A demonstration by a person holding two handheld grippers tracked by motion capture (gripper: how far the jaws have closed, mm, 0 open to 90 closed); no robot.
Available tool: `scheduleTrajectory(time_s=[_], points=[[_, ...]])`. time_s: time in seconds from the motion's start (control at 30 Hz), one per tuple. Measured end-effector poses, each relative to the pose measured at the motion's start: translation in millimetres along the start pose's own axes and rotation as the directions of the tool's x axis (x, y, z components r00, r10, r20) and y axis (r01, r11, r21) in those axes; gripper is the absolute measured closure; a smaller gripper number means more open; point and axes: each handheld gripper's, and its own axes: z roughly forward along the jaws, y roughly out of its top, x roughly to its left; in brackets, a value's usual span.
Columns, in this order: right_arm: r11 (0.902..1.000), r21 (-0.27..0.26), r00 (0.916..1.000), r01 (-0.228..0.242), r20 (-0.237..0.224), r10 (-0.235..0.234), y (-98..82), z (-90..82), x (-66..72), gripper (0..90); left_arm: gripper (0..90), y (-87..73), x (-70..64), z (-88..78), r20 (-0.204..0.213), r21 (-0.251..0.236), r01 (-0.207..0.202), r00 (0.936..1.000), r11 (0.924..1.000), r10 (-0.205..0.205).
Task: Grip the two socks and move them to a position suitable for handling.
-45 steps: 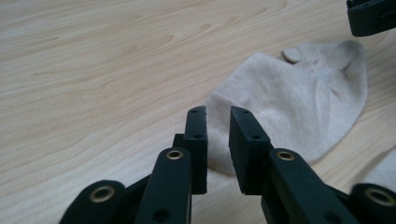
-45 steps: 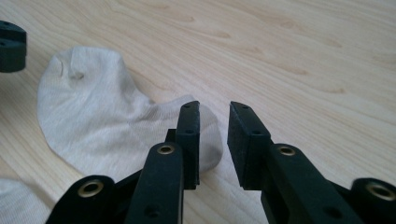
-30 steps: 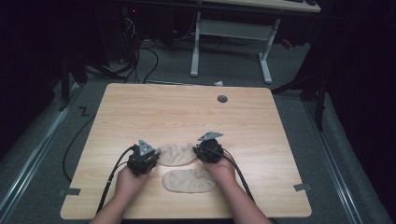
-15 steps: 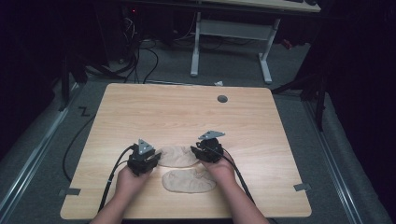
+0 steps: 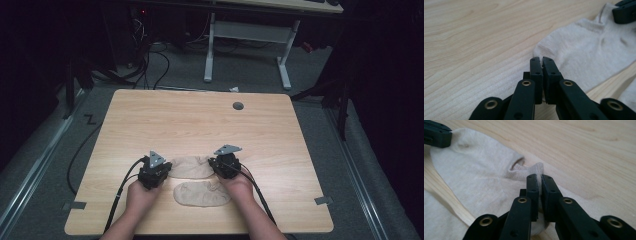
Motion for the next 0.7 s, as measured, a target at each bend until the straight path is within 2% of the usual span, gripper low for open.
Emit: scheduleTrajectory(time_s=[0.17, 0.33, 0.47, 0.53, 0.7], points=[[0.9995, -0.031, 1.0, 0.003, 0.007, -0.003, 3.2, -9.6, -1.1, 85.6, 87.3, 4.9, -3.6, -8.3, -0.003, -0.05, -0.001, 1.0, 0.9988, 0.001], [0.9989, -0.046, 0.9999, 0.005, 0.011, -0.005, 2.2, -18.6, -0.2, 85.5, 87.2, 7.1, -8.6, -13.1, 0.005, -0.06, -0.008, 1.0, 0.9982, 0.008], [0.9981, -0.061, 0.9998, 0.003, 0.018, -0.002, -0.9, -31.6, 0.7, 85.5, 87.2, 9.8, -14.8, -21.7, 0.023, -0.078, -0.011, 0.9996, 0.9969, 0.012], [0.9971, -0.075, 0.9997, 0.01, 0.021, -0.008, -3.3, -44.3, 1.5, 85.4, 87.2, 10.4, -19.0, -26.9, 0.034, -0.088, -0.014, 0.9993, 0.996, 0.017], [0.9957, -0.09, 0.9995, 0.021, 0.027, -0.019, -9.1, -65.2, 8.3, 85.4, 87.2, 8.8, -34.2, -44.4, 0.062, -0.095, -0.037, 0.9972, 0.9948, 0.043]])
